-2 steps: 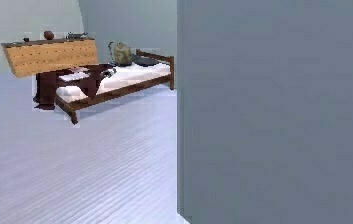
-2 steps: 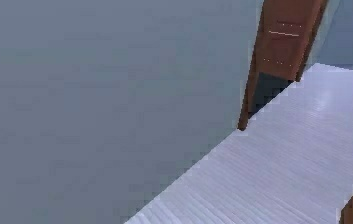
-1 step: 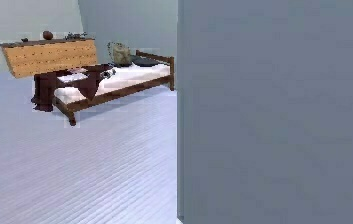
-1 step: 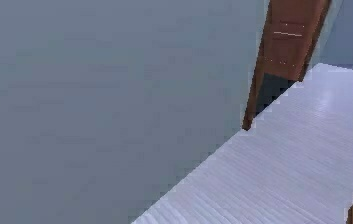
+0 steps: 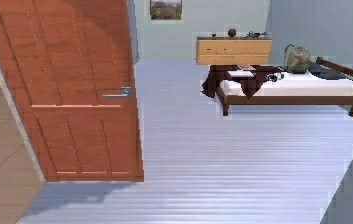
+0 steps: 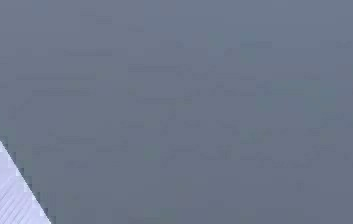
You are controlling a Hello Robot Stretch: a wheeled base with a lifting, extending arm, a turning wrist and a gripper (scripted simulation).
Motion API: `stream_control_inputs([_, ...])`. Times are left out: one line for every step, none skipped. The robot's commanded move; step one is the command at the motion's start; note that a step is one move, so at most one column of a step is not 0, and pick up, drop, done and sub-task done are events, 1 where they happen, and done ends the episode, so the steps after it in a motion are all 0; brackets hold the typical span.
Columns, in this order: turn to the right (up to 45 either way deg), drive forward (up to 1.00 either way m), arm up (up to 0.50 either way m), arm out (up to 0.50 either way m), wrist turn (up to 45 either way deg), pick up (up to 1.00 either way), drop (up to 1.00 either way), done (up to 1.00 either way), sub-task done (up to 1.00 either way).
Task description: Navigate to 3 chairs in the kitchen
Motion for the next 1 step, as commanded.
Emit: stream_control_inputs([-24.0,0.00,0.00,0.00,0.0,0.00,0.00,0.00,0.00])
